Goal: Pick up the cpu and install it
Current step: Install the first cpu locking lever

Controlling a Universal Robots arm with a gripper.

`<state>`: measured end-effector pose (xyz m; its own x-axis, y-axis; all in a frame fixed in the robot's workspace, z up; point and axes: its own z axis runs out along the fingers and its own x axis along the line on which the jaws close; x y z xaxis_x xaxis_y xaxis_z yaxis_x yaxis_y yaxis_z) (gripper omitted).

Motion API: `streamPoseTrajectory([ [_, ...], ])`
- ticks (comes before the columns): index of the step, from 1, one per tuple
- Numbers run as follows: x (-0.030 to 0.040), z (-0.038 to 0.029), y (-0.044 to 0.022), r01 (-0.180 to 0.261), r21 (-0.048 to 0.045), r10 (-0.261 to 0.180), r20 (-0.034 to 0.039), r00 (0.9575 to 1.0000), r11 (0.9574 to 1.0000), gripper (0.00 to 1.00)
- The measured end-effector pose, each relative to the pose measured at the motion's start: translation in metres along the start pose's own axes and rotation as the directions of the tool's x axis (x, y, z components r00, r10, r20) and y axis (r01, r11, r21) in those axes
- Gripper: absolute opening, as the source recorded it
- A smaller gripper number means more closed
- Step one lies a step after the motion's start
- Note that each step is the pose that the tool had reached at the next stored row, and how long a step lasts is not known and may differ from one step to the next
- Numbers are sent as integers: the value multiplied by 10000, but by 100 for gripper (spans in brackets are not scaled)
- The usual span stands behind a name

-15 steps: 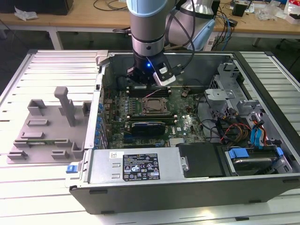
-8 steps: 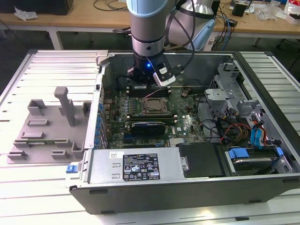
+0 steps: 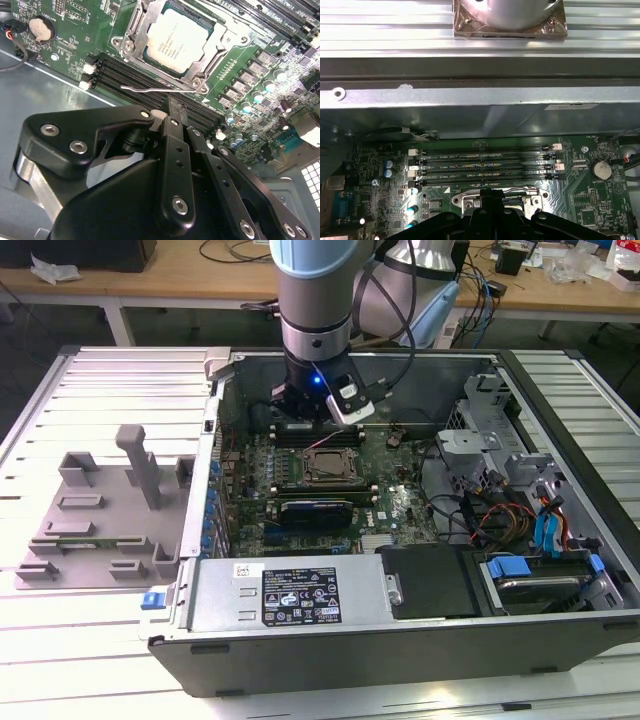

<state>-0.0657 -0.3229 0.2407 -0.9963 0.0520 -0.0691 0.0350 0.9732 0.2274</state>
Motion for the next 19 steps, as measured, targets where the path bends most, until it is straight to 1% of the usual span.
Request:
streamPoseTrajectory([
  [3,-2,10,-2,-120,9,120,28,9999,9999,11],
  [8,-5,33,-7,-554,37,553,130,9984,9985,11],
  [10,-5,43,-10,-661,45,660,157,9977,9978,11],
  [15,-3,71,-16,-1061,94,1058,256,9941,9943,11],
  [17,-2,82,-19,-1239,118,1235,302,9919,9922,11],
  [19,-2,89,-20,-1330,132,1325,326,9906,9910,11],
])
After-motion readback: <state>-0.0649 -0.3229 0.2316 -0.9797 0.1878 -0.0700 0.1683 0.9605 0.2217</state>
